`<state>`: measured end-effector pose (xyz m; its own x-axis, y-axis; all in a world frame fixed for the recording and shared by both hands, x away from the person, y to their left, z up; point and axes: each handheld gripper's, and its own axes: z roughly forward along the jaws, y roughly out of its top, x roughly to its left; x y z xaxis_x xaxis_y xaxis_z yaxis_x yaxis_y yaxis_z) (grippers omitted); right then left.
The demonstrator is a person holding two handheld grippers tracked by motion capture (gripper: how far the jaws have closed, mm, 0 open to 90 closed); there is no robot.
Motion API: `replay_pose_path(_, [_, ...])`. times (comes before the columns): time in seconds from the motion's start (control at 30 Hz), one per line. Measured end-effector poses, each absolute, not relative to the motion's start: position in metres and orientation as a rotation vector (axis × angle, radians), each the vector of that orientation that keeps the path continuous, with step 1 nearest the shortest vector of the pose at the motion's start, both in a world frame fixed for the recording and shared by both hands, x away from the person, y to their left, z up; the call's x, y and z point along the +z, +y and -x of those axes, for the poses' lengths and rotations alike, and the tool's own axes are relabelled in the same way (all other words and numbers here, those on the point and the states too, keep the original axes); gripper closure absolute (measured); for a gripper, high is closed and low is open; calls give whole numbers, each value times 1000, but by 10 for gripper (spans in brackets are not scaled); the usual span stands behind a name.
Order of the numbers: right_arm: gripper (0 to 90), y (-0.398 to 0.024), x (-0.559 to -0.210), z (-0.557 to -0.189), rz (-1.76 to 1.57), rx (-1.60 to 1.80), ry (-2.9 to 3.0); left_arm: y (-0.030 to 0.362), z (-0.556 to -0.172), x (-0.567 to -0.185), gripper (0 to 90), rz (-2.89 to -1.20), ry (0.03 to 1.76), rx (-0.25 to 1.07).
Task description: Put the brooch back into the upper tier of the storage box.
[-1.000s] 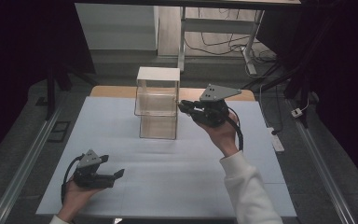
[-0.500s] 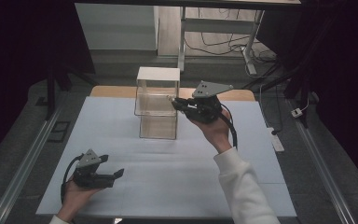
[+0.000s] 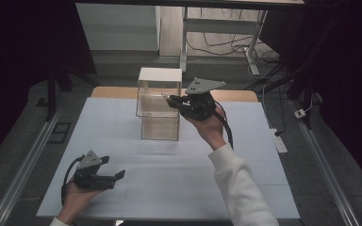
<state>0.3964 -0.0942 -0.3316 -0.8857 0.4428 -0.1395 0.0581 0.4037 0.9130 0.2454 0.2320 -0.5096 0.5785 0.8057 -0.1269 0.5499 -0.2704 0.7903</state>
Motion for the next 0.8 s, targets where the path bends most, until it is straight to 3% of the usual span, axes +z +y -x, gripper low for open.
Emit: replay_pose_path(0.8, [788, -75, -340, -408, -437, 1442, 2337, 233, -246, -510, 145, -1965, 1085, 377])
